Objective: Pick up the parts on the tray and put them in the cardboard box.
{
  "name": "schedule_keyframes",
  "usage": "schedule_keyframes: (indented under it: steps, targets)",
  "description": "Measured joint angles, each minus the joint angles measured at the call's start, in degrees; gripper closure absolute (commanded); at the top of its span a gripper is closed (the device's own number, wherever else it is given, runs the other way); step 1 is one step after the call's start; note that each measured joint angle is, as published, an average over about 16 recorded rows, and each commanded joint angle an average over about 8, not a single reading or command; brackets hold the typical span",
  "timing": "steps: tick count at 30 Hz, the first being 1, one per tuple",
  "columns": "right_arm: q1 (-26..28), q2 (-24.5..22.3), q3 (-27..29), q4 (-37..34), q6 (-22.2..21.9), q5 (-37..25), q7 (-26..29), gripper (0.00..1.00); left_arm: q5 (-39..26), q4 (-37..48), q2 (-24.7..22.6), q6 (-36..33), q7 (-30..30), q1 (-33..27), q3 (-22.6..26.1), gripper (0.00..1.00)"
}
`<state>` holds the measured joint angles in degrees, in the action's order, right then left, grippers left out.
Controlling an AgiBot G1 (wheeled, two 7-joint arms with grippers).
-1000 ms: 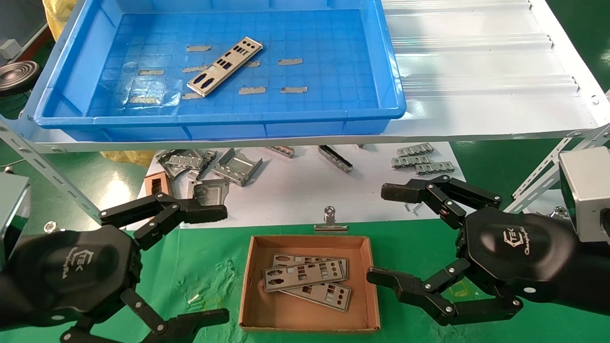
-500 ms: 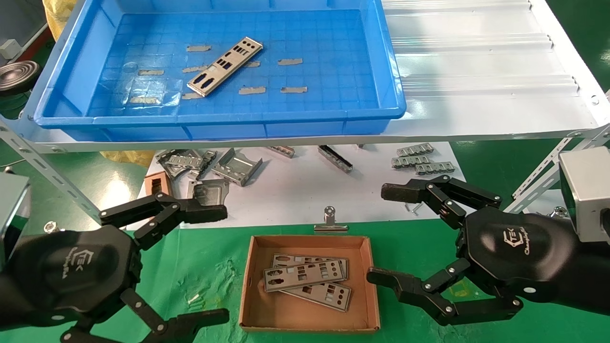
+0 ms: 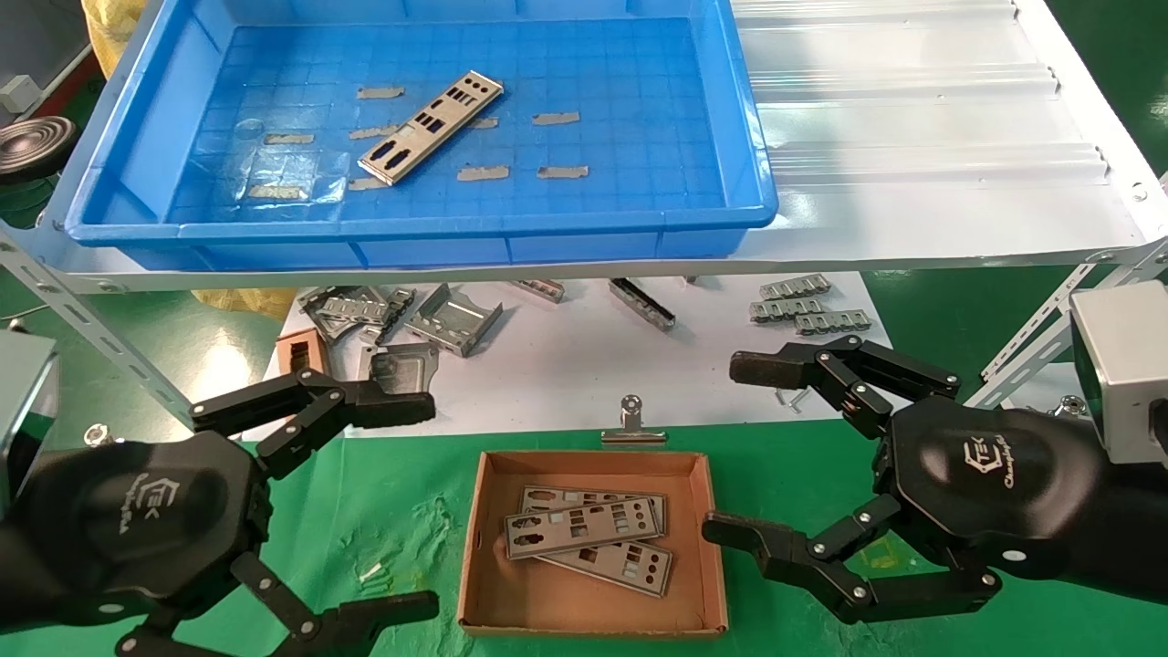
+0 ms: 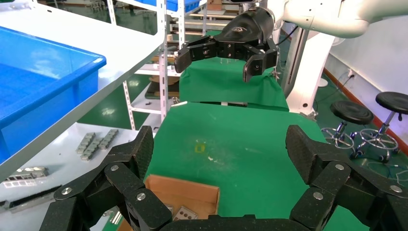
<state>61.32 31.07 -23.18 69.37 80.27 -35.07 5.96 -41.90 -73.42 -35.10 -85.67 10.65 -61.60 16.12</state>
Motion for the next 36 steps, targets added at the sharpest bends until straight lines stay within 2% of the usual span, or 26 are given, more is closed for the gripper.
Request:
schedule_keyframes:
  steps: [36]
  targets:
    - [0.0,0.0,0.0,0.0,0.0,0.0,0.0,0.0,0.0,0.0,0.0,0.0,0.0,0.0,0.0,0.0]
